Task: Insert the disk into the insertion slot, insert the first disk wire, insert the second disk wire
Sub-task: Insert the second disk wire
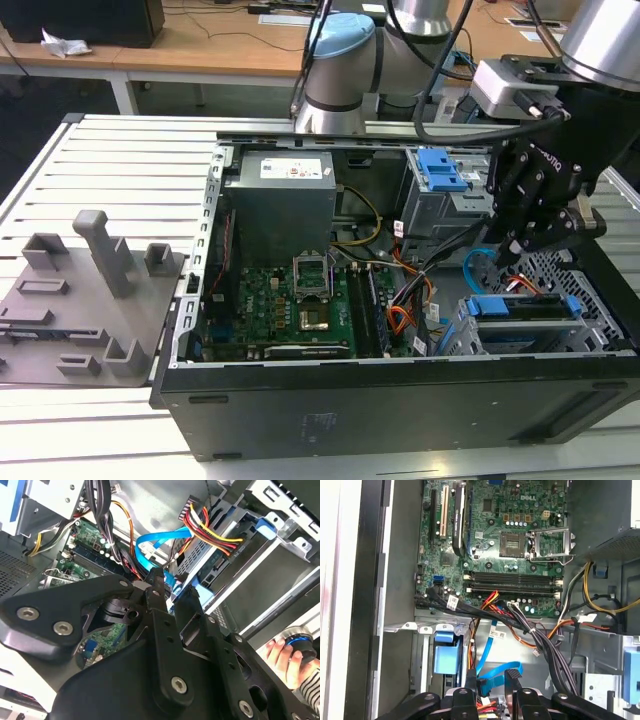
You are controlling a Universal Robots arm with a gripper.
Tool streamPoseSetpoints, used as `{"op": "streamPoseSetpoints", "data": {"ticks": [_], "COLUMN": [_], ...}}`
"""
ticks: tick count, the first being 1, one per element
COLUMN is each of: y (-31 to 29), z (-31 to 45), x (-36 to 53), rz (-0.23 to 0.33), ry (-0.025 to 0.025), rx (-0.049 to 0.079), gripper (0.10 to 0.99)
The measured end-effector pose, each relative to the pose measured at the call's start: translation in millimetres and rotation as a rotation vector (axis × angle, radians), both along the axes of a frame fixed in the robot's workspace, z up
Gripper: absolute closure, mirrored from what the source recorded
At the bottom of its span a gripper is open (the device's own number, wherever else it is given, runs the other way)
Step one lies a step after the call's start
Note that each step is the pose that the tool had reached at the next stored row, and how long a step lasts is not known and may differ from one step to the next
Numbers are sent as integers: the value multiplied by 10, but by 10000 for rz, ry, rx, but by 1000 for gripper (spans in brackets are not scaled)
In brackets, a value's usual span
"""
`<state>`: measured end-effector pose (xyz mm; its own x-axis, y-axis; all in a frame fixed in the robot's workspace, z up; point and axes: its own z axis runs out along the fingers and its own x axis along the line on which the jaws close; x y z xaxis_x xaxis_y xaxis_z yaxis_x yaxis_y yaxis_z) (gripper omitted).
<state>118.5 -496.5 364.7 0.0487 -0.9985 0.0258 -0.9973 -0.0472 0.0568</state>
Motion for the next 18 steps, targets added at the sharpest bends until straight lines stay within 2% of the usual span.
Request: {"op": "streamPoseSetpoints", "data": {"ticks": [4, 7, 8, 9, 15, 18], "y": [-3, -3, -3, -3, -7, -75], "z": [-57, -58, -57, -57, -59, -57], "x": [-13, -13, -13, -12, -13, -13], "rz": [118, 126, 127, 127, 131, 129], "ry": [0, 0, 0, 0, 0, 0], "rx": [-68, -72, -72, -72, -70, -74], "gripper": [725, 741, 804, 922, 925, 925]}}
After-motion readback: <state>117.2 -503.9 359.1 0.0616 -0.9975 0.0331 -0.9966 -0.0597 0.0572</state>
